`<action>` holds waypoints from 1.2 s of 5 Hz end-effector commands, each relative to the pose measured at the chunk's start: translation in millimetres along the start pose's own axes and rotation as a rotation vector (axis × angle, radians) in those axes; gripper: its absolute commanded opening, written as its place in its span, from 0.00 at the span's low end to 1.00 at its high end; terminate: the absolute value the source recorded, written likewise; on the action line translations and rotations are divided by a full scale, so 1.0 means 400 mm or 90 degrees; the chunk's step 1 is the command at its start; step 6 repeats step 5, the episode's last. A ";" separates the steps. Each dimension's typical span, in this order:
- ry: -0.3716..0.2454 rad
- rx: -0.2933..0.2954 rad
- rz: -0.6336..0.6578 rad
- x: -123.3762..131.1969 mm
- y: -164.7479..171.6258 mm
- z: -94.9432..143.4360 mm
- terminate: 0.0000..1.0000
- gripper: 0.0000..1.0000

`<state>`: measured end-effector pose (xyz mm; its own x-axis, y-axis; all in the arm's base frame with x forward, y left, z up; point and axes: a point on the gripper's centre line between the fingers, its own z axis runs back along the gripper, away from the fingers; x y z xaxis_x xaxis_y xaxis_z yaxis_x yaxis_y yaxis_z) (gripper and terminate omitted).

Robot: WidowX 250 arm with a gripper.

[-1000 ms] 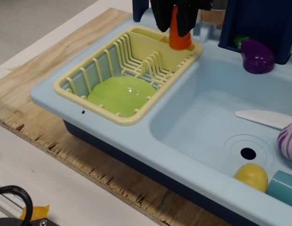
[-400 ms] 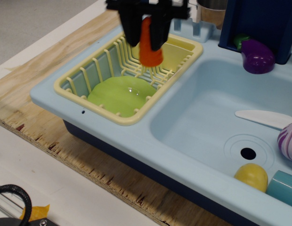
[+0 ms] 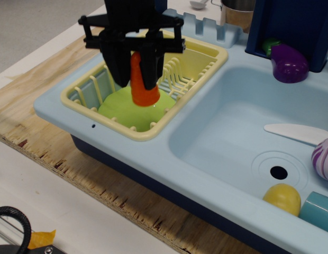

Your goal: Put carrot on plate

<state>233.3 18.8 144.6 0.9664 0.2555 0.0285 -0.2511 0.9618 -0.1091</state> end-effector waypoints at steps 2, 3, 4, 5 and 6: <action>0.004 0.001 -0.007 0.076 0.064 0.008 0.00 0.00; 0.005 -0.018 -0.005 0.080 0.064 -0.001 0.00 1.00; 0.005 -0.018 -0.005 0.080 0.064 -0.001 0.00 1.00; 0.005 -0.018 -0.005 0.080 0.064 -0.001 1.00 1.00; 0.005 -0.018 -0.005 0.080 0.064 -0.001 1.00 1.00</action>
